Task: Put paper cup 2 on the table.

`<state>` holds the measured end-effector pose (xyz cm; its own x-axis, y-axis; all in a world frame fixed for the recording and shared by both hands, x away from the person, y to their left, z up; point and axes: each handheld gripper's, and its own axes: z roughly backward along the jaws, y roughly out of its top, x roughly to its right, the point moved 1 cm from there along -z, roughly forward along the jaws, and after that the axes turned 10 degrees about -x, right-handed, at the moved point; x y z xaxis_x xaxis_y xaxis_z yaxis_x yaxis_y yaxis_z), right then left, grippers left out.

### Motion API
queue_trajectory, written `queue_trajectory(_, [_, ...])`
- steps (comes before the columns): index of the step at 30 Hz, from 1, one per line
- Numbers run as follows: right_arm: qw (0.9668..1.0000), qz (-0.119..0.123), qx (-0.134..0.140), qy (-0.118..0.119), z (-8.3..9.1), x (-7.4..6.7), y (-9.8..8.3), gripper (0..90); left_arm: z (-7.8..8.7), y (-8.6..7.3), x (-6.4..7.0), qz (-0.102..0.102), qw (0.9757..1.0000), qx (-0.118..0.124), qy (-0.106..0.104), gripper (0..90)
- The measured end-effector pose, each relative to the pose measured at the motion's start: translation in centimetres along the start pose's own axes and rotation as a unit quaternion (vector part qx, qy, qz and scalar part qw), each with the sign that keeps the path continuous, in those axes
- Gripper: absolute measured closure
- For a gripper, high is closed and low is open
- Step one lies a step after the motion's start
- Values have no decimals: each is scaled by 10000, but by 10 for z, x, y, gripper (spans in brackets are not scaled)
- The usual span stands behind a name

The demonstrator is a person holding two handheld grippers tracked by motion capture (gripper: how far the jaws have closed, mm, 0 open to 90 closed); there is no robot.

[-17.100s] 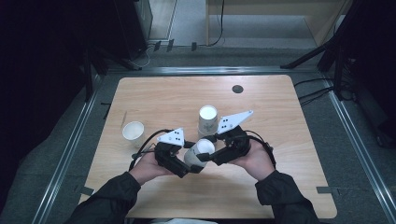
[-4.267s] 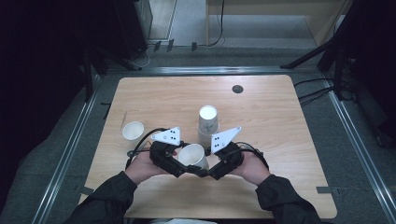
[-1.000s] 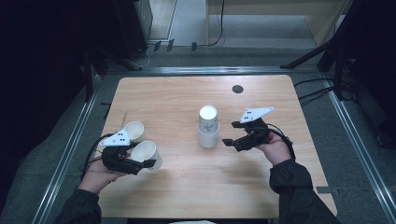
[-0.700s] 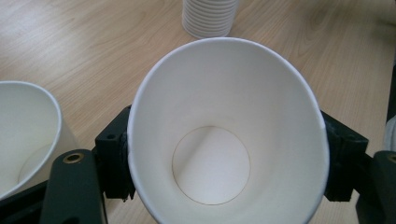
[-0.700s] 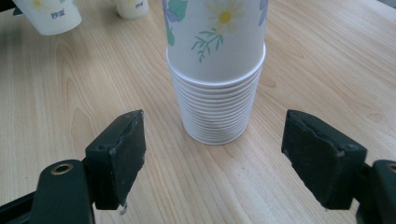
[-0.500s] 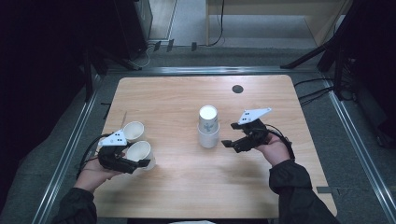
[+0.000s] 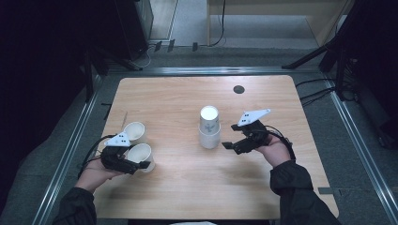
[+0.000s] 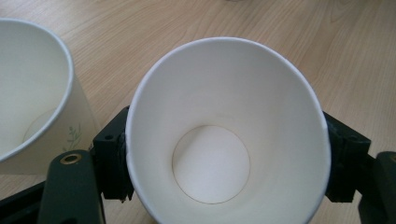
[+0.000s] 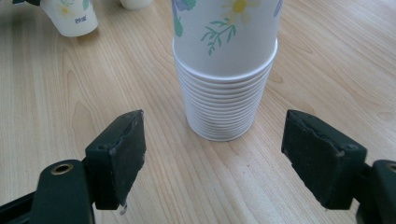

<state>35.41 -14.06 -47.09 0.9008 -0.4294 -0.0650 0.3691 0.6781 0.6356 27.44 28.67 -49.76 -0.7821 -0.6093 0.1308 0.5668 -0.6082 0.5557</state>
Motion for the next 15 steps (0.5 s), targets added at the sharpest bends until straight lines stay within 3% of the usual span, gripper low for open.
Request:
queue_trajectory(9, [10000, 11, -31, 0, -1, -1, 0, 219, -2, -3, -3, -21, 9999, -79, 143, 225])
queue_trajectory(15, [10000, 14, -37, 4, -1, 0, 0, 219, -3, -3, -3, 1, 9998, -139, 131, 214])
